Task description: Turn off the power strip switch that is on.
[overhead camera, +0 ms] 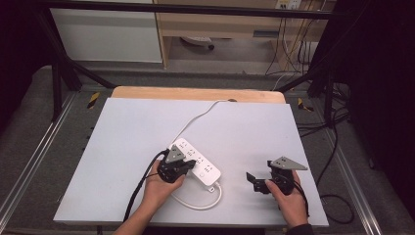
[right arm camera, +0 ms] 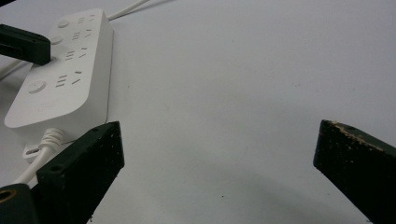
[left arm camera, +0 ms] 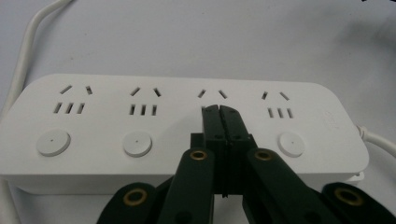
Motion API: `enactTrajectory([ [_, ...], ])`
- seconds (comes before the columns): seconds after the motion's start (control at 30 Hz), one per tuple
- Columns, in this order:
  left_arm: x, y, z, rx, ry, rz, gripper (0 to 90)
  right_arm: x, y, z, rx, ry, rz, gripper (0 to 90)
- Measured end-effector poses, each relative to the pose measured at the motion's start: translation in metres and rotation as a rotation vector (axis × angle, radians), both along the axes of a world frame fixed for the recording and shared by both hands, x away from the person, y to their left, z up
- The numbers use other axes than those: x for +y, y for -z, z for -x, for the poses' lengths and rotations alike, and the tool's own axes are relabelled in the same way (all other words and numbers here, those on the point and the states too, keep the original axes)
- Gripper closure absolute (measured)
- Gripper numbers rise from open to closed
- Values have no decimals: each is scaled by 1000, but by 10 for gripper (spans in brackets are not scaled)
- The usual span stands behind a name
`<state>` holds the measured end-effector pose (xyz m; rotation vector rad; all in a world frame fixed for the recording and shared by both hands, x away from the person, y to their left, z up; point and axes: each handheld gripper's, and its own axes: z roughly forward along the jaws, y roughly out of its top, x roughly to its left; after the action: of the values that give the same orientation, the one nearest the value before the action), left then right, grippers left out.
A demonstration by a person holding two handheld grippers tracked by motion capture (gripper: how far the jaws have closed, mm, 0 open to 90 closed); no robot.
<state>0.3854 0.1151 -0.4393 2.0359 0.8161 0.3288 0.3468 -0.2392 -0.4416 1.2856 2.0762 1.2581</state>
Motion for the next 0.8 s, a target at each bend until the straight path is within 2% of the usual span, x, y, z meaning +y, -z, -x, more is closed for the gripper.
enactTrajectory([
  [0.8,0,-1,-2,35,-19,12,900,1,1,0,5,-3,5,25],
])
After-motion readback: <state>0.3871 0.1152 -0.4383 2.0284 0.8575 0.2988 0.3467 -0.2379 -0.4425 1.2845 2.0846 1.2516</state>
